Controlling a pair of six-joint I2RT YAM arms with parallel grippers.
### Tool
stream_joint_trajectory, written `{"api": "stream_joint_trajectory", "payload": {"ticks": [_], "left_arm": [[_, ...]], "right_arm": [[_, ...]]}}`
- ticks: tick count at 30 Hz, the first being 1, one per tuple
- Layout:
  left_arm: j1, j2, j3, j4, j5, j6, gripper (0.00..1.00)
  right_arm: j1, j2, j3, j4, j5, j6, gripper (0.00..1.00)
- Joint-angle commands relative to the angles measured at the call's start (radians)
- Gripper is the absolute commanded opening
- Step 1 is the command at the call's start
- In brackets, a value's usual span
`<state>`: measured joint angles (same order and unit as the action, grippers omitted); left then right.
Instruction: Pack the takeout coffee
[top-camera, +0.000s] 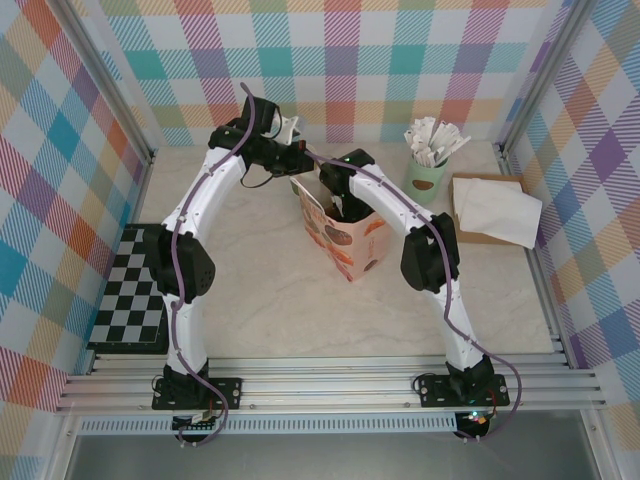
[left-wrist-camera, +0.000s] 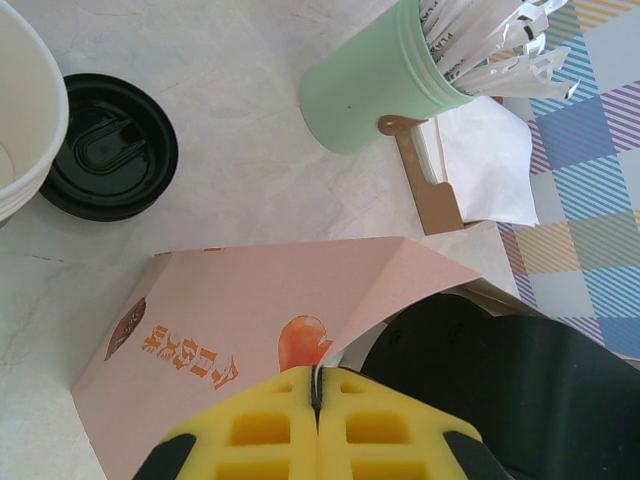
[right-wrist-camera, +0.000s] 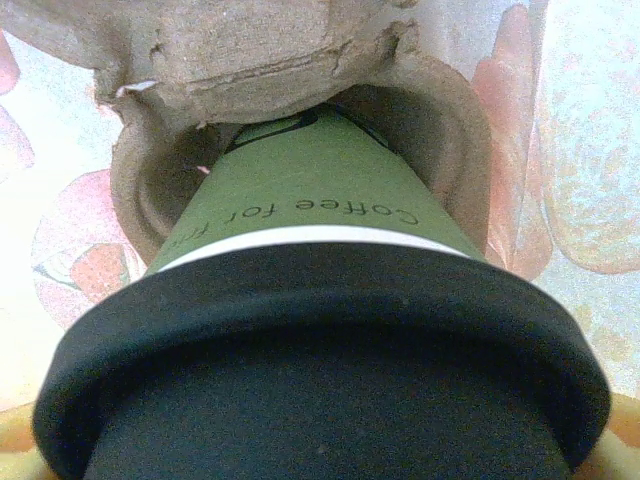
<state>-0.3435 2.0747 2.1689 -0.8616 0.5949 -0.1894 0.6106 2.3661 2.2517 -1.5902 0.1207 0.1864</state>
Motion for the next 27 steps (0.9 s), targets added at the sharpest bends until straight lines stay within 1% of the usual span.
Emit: {"api": "stream_joint_trajectory", "payload": {"ticks": [1,6,10,13,16,20,25,27], "left_arm": [[-0.003,-0.025,-0.018,-0.027,0.025,0.014,0.0],[-0.003,-0.027,-0.018,-0.031,0.024,0.018,0.0],[-0.003,-0.028,-0.018,-0.031,0.022,0.021,0.0],[-0.003,-0.026,-0.014,-0.031,0.023,0.021,0.0],[-0.003,-0.024,-0.013,-0.031,0.023,0.021,0.0],[-0.003,-0.023,-0.011,-0.028,0.024,0.022,0.0],[-0.003,-0.024,-0.011,-0.031,0.023,0.027,0.0],[-0.003,-0.024,-0.011,-0.031,0.023,0.028,0.0]], "right_arm": [[0.008,0.181,-0.129,0.152,0.008,-0.018,0.5],[-0.005,0.159,-0.198,0.172,0.021,-0.003,0.5],[-0.006,0.142,-0.244,0.204,-0.021,0.009,0.5],[0.011,0.151,-0.222,0.205,-0.039,0.004,0.5],[0.009,0.154,-0.203,0.196,-0.008,0.002,0.5],[-0.014,0.131,-0.233,0.214,0.01,0.002,0.5],[-0.001,0.135,-0.223,0.232,-0.032,0.011,0.5],[0.005,0.146,-0.199,0.219,-0.021,0.012,0.5]]}}
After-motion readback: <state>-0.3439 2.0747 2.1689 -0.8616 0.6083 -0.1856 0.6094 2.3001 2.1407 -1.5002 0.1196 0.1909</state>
